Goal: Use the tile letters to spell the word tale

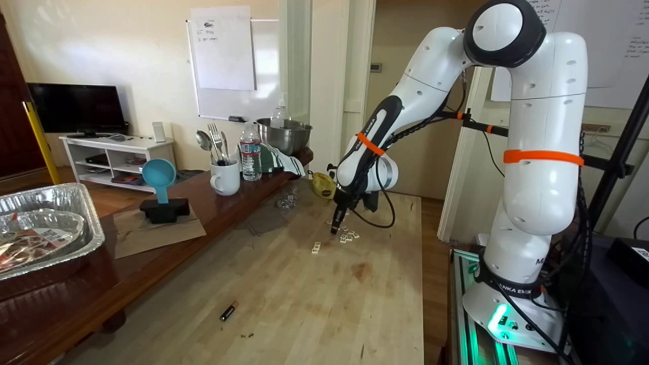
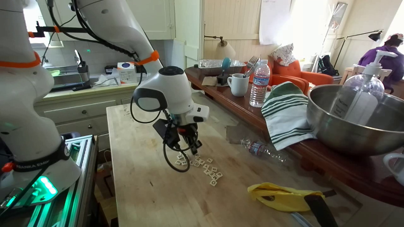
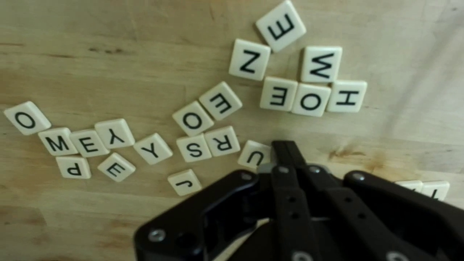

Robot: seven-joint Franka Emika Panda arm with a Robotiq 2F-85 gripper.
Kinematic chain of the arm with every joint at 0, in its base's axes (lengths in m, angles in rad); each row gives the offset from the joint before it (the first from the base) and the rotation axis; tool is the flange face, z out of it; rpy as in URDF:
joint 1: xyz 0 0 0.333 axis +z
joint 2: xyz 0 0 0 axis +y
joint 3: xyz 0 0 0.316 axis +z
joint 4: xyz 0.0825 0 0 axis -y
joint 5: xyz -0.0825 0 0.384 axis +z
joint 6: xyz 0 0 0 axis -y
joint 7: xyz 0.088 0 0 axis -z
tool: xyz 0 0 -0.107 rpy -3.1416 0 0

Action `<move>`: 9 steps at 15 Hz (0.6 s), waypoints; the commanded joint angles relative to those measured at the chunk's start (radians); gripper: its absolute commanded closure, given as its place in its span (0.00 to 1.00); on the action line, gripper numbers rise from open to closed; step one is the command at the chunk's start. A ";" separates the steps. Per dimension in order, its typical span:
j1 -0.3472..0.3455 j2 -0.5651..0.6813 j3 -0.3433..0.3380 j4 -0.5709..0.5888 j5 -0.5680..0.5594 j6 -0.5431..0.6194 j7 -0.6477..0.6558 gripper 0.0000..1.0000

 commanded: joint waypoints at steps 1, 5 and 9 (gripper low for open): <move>0.001 -0.017 -0.042 -0.022 -0.053 -0.024 0.000 1.00; 0.002 -0.033 -0.053 -0.031 -0.066 -0.031 -0.007 1.00; 0.001 -0.052 -0.049 -0.044 -0.069 -0.042 -0.008 1.00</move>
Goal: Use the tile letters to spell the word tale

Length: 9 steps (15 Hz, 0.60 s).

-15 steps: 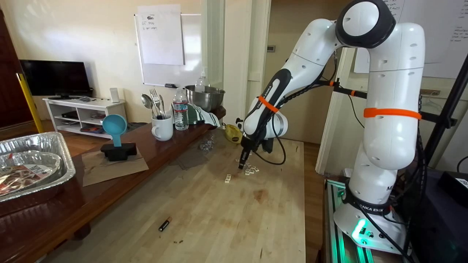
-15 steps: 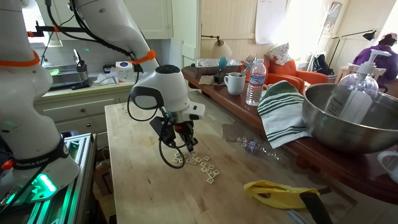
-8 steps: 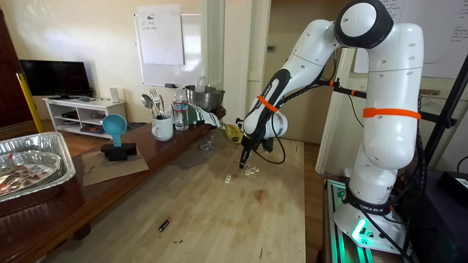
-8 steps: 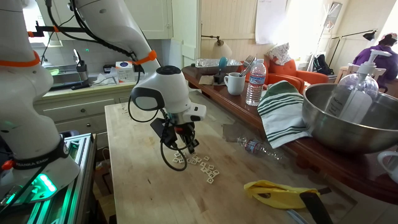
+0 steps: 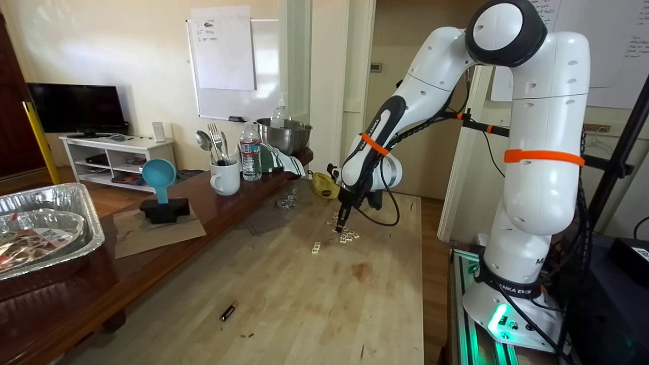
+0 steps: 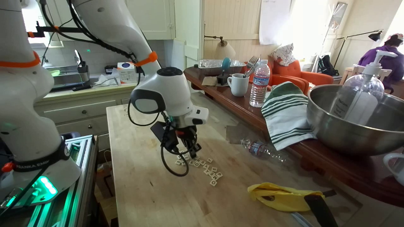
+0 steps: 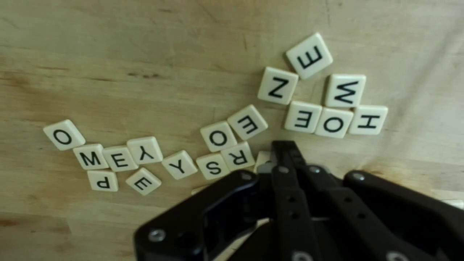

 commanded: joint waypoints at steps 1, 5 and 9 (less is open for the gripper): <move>0.003 -0.044 -0.011 -0.032 -0.024 -0.037 -0.004 1.00; 0.002 -0.069 -0.015 -0.052 -0.039 -0.048 0.000 1.00; -0.002 -0.063 -0.014 -0.053 -0.040 -0.061 -0.003 1.00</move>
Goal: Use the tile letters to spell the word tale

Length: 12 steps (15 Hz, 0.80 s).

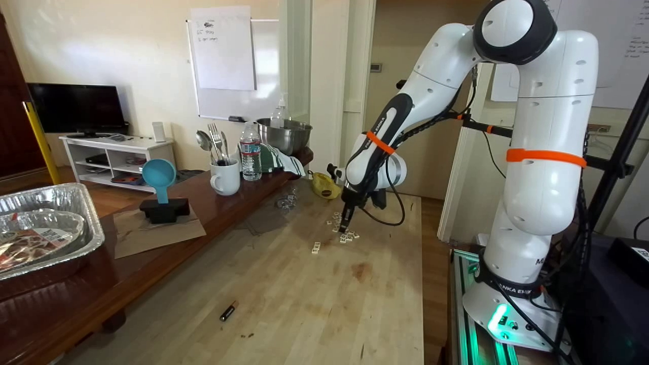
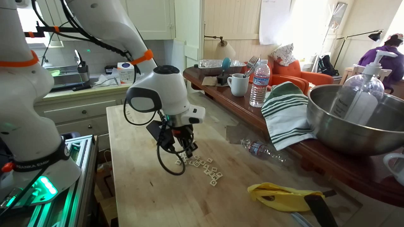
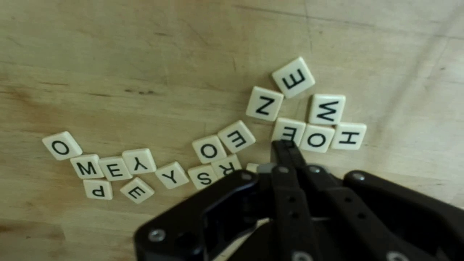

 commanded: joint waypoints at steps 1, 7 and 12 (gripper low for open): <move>-0.005 -0.016 -0.006 -0.014 -0.009 -0.032 -0.008 1.00; -0.016 0.019 0.017 0.006 0.035 0.002 -0.046 1.00; -0.021 0.054 0.036 0.037 0.065 0.011 -0.097 1.00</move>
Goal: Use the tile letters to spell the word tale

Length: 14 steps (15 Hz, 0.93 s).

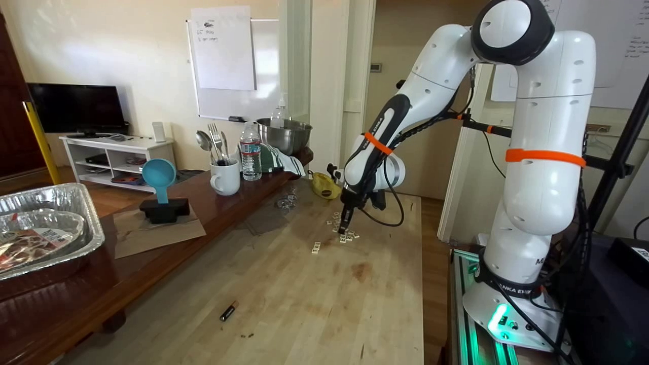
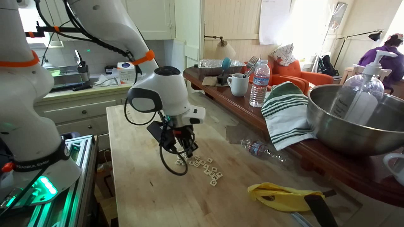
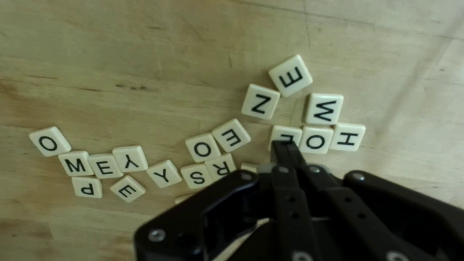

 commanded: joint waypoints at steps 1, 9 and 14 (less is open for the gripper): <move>-0.018 0.048 0.021 0.034 0.033 0.014 -0.058 1.00; -0.049 0.096 0.079 0.078 0.116 0.018 -0.160 1.00; -0.067 0.111 0.123 0.092 0.157 0.017 -0.210 1.00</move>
